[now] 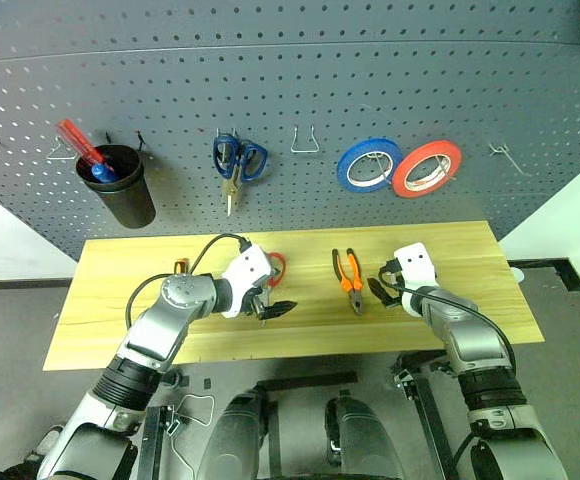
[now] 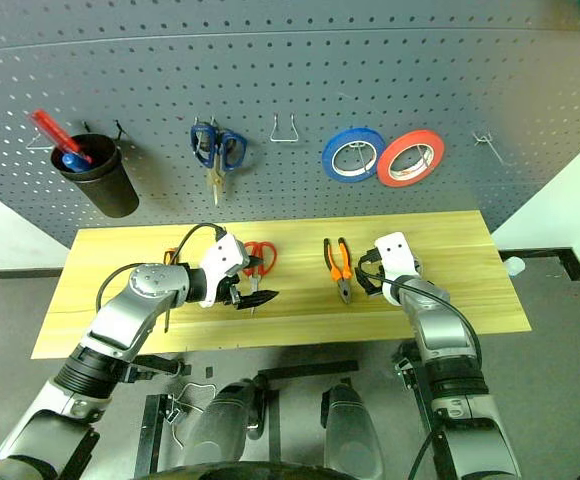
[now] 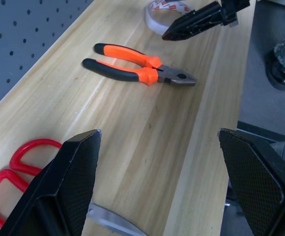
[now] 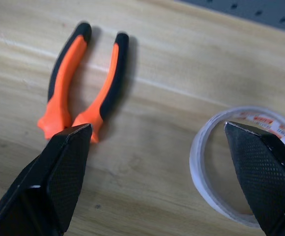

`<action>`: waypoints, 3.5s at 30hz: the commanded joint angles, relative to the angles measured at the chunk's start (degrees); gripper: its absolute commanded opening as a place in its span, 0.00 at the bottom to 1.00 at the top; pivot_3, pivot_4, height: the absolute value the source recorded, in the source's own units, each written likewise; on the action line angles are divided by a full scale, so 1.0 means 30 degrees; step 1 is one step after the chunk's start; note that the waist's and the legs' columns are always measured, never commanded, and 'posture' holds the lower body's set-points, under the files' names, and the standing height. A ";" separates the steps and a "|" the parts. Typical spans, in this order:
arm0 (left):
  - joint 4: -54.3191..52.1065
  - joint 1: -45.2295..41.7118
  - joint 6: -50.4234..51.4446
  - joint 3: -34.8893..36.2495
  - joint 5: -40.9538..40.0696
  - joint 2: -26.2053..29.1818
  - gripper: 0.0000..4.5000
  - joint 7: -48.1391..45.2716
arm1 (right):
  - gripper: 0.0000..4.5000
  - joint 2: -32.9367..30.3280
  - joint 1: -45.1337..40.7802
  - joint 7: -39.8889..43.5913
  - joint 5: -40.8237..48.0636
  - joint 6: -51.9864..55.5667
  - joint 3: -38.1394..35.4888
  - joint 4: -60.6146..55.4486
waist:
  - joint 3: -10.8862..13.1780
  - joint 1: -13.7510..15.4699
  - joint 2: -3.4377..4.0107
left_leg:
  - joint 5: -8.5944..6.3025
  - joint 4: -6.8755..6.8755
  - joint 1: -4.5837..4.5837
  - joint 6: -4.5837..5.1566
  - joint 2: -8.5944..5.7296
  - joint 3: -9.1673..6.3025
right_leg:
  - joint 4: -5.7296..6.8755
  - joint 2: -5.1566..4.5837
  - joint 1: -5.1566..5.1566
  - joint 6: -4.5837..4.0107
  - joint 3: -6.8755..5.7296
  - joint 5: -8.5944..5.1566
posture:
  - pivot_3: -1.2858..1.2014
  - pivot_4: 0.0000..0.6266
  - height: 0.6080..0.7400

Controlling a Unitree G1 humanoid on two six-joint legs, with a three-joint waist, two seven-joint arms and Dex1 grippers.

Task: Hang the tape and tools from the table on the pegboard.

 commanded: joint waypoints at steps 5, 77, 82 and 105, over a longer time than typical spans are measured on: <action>-0.2648 0.1401 0.0886 -0.0094 -0.0523 0.0437 0.88 0.0065 | 1.00 -0.0961 -0.1380 0.0383 0.0143 -0.1501 -0.0672 0.2433 | 0.0446 -0.0224 -0.0003 | -0.0002 -0.0011 -0.0028 0.0003 0.0000 0.0005 | -0.0001 -0.0019 -0.0029 0.0024 0.0001 0.0013 | 0.53 0.48 0.80; -0.2530 -0.1517 -0.2729 0.3063 -0.5089 -0.1373 0.89 -0.0314 | 0.01 0.0236 0.5649 -0.4021 0.3141 -0.6575 -0.9127 -1.1157 | 0.1079 -0.0009 -0.0014 | 0.0004 -0.0022 -0.0316 -0.0020 -0.0049 -0.0028 | -0.0069 -0.0037 -0.0280 0.0133 -0.0054 0.0062 | 0.53 0.46 0.80; -0.2654 -0.1739 -0.2977 0.2809 -0.5352 -0.2038 0.89 -0.0161 | 0.01 -0.1660 0.1604 -0.3928 0.2868 -0.9940 -0.9434 -0.6173 | 0.1081 -0.0018 -0.0012 | 0.0008 0.0005 -0.0301 -0.0019 -0.0053 0.0004 | -0.0034 -0.0001 -0.0270 0.0160 -0.0050 0.0077 | 0.53 0.47 0.80; -0.4050 -0.2446 -0.2032 0.3366 -0.6238 -0.1764 0.89 0.0509 | 0.01 -0.3162 -0.4076 -0.1909 0.3314 -1.4326 -0.7911 0.3951 | 0.1083 0.0061 -0.0015 | 0.0011 0.0048 -0.0294 -0.0018 -0.0051 0.0011 | 0.0029 0.0009 -0.0263 0.0166 -0.0046 0.0082 | 0.56 0.48 0.80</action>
